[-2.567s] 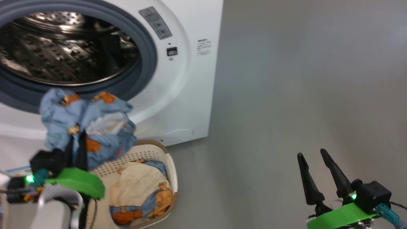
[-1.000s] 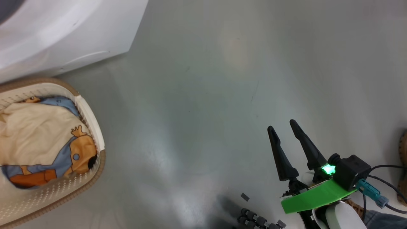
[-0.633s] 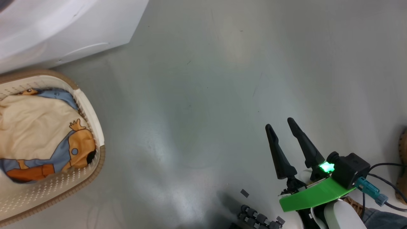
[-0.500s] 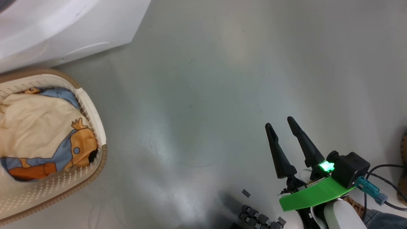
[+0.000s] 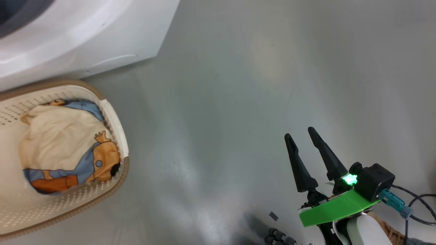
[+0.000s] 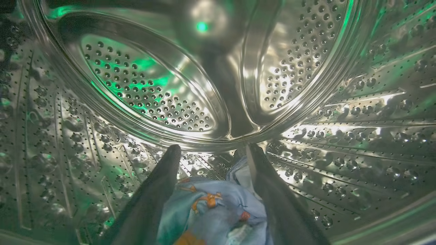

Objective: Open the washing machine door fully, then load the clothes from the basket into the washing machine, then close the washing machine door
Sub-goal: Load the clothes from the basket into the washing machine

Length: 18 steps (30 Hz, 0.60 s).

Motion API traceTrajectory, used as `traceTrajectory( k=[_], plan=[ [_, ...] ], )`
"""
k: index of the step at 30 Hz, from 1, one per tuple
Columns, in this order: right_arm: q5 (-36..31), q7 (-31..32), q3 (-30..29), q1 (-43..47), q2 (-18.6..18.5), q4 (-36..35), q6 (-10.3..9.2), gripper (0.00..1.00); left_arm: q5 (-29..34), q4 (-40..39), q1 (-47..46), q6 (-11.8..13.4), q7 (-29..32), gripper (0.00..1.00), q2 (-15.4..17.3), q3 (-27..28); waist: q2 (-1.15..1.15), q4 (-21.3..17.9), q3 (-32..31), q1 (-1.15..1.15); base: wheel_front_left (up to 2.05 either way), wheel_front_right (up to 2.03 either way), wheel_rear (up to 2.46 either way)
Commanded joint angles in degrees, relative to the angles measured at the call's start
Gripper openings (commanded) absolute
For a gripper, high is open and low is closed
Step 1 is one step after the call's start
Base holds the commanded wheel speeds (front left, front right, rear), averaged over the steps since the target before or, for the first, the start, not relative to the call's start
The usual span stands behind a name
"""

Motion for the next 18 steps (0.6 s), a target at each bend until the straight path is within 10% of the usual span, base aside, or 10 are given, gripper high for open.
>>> traceTrajectory(
  k=[1, 18],
  plan=[
    [-0.6, -0.3, 0.7, -0.1, -0.8, -0.9, 0.09, 1.00, -0.1, -0.8, 0.7, 0.1, -0.3, 1.00, 1.6, 0.2, 0.00, 1.0, -1.2, 0.00, 0.00, 0.00, 0.00],
    [-1.6, -0.3, 0.3, 0.5, -1.2, 0.3, 0.09, 1.00, -4.5, 3.2, 6.8, -0.4, -3.4, 1.00, -3.8, 1.5, 0.00, 4.9, -7.5, 0.00, 0.00, 0.00, 0.00]
  ],
)
